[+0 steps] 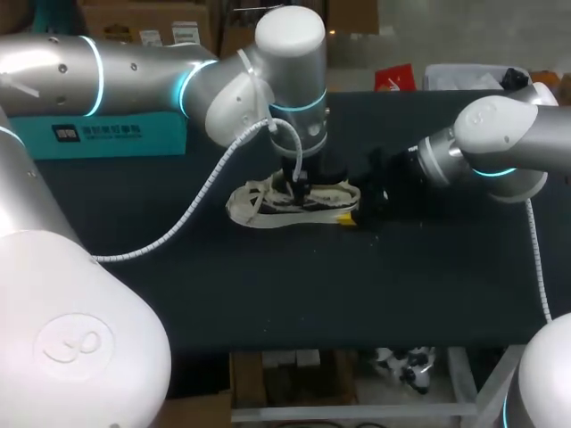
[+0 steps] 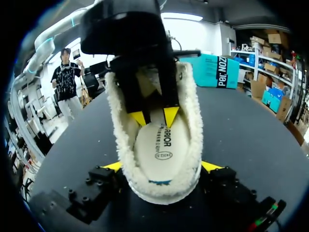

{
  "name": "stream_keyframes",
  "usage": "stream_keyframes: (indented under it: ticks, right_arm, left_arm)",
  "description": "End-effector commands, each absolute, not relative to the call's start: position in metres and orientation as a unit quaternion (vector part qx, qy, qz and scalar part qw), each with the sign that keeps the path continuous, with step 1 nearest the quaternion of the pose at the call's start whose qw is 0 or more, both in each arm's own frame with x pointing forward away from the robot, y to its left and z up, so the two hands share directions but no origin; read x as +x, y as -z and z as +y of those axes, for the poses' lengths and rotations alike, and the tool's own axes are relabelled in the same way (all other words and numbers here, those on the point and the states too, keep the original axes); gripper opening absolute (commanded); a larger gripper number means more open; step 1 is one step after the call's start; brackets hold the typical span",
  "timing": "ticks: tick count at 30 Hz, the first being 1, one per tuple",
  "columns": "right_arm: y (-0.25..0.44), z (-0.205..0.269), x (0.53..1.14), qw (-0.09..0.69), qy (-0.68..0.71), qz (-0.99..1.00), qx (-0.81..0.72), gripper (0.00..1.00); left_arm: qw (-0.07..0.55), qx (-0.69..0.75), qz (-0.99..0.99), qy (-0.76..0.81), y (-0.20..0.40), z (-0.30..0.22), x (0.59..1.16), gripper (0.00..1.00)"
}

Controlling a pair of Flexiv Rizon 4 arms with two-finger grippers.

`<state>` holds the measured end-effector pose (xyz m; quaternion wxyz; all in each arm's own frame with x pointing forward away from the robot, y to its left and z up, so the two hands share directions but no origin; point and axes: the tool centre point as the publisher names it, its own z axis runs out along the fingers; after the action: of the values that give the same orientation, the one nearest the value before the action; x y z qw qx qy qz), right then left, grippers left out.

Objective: Open the shoe tongue, take the insole out of the shoe, put the insole back into the shoe, and pack the shoe into the shoebox

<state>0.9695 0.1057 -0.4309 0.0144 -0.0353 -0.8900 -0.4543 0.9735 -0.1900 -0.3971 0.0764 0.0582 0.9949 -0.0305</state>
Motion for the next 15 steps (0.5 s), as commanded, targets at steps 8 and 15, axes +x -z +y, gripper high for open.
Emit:
stream_keyframes:
  ticks: [8,15]
  right_arm:
    - [0.437,0.108,0.968,0.017,0.456,-0.889,-0.033,0.0]
    - [0.437,0.108,0.968,0.017,0.456,-0.889,-0.033,0.0]
  left_arm:
    - [0.079,0.057,0.995,0.019,0.523,-0.213,1.032,0.0]
    - [0.087,0.055,0.994,0.037,0.479,-0.211,1.028,0.0]
